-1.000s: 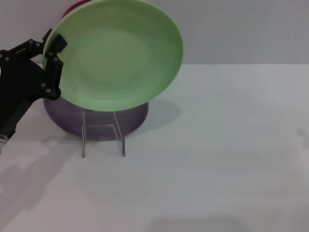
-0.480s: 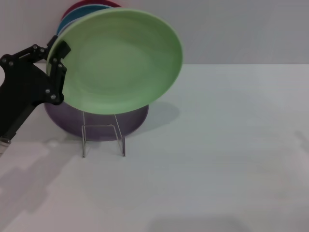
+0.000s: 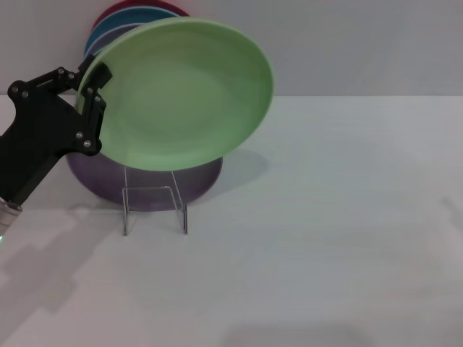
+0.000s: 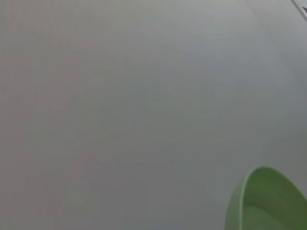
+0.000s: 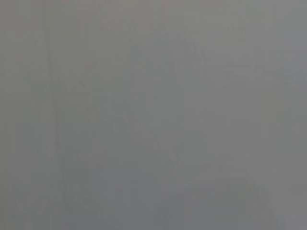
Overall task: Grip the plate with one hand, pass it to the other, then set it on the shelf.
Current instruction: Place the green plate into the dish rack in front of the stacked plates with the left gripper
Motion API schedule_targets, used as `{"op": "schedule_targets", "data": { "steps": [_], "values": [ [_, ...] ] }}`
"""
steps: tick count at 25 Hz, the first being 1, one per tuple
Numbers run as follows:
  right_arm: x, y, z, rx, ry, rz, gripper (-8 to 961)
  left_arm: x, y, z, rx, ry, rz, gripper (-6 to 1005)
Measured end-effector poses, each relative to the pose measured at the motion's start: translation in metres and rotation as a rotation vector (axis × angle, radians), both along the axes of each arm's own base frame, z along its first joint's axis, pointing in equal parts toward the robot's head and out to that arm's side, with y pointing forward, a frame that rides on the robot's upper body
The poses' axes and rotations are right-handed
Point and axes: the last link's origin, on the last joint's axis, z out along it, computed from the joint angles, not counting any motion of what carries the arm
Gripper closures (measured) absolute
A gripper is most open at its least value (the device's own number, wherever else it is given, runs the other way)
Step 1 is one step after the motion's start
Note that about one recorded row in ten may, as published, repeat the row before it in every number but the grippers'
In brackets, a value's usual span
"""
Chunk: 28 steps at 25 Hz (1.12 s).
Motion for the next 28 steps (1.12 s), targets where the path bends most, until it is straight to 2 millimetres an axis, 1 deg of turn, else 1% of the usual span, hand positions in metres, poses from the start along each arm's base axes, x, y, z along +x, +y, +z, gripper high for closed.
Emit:
{"op": "schedule_targets", "data": {
  "steps": [15,28],
  "values": [
    [-0.003,0.000,0.000,-0.001,0.000,0.019,186,-0.012,0.001,0.006,-0.013,0.021,0.031,873],
    [-0.005,-0.003,-0.001,-0.007,0.006,0.037,188,-0.019,0.007,0.010,-0.012,0.065,0.060,866]
  ]
}}
